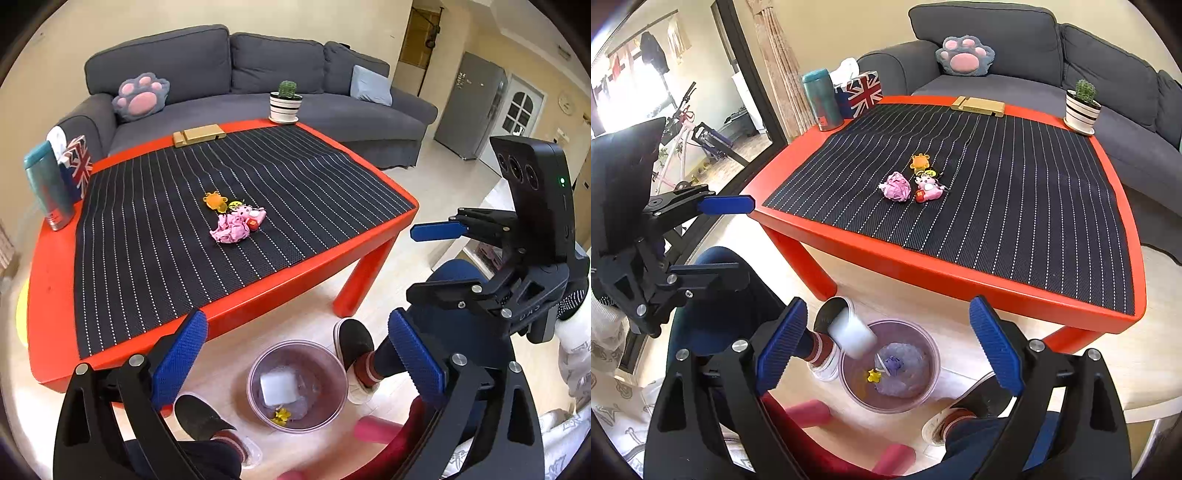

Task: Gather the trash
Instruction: 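Grasp the crumpled pink paper on the mat with the left gripper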

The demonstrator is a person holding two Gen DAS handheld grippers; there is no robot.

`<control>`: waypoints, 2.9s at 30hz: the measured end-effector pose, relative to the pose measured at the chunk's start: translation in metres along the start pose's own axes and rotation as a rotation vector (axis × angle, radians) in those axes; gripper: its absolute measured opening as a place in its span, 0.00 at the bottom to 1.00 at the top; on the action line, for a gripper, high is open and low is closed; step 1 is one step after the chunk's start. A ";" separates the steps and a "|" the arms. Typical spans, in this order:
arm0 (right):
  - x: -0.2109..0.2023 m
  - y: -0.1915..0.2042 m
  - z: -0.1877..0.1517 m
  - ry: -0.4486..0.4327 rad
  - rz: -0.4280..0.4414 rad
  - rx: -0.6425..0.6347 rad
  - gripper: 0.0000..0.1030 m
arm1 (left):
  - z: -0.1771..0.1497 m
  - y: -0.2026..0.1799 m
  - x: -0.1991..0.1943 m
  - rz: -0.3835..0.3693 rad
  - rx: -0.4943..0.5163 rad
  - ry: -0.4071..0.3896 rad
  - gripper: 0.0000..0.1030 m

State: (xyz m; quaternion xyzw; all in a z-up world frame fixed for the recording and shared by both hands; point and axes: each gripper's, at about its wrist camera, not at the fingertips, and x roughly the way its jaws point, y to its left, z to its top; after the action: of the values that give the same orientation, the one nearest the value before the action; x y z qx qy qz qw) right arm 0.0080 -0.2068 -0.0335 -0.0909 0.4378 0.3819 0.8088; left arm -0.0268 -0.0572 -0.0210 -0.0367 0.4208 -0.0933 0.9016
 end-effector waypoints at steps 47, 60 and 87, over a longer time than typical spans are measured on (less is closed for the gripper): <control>0.027 -0.061 0.071 -0.020 -0.064 0.052 0.91 | 0.084 0.067 0.106 0.010 0.014 0.144 0.93; 0.040 -0.078 0.070 0.009 -0.067 0.076 0.91 | 0.082 0.071 0.156 0.021 0.060 0.227 0.92; 0.083 -0.054 0.111 0.066 -0.062 -0.054 0.91 | 0.080 0.095 0.116 0.078 0.002 0.155 0.39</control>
State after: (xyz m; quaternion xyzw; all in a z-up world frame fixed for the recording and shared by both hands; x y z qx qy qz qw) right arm 0.1435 -0.1463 -0.0416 -0.1385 0.4508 0.3652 0.8026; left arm 0.1208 0.0114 -0.0707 -0.0120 0.4904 -0.0612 0.8692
